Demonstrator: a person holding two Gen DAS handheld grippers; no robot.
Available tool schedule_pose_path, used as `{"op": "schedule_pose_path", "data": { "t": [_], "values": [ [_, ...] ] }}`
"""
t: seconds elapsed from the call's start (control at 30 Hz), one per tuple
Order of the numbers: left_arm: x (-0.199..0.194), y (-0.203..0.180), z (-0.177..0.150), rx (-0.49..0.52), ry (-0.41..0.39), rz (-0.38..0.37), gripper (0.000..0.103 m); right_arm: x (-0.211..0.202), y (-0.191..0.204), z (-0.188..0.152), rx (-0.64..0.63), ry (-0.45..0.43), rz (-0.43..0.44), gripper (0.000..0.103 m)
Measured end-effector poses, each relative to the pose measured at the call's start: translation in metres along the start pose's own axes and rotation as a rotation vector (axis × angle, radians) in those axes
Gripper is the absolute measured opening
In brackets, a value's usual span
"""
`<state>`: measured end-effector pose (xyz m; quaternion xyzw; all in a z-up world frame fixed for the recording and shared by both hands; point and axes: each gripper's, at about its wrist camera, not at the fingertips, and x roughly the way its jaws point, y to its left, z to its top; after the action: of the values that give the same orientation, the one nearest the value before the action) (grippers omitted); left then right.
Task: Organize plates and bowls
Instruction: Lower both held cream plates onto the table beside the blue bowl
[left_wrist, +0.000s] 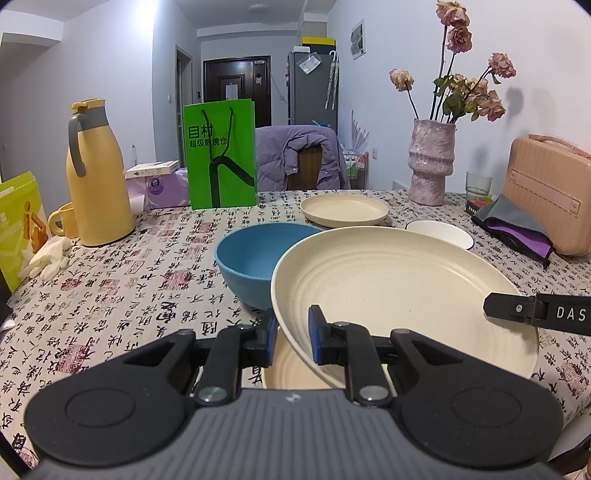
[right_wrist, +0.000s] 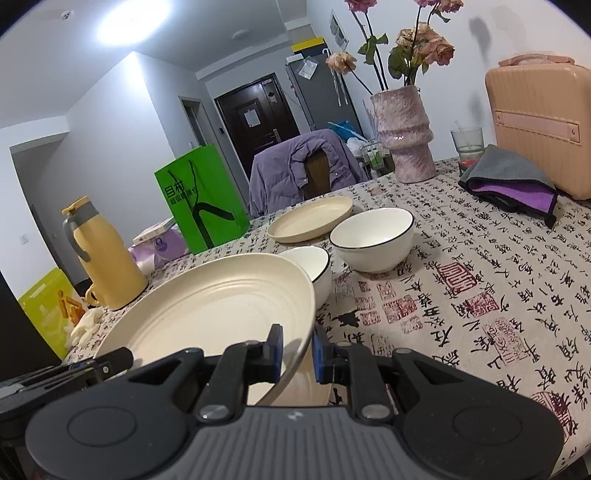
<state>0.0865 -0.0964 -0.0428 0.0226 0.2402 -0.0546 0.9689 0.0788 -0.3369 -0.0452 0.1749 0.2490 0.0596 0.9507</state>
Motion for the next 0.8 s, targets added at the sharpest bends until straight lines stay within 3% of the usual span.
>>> {"op": "schedule_pose_path", "data": {
  "t": [0.8],
  "values": [
    [0.012,0.004,-0.017,0.009,0.055,0.008,0.018,0.016,0.001,-0.016,-0.027,0.070,-0.018,0.016]
  ]
}}
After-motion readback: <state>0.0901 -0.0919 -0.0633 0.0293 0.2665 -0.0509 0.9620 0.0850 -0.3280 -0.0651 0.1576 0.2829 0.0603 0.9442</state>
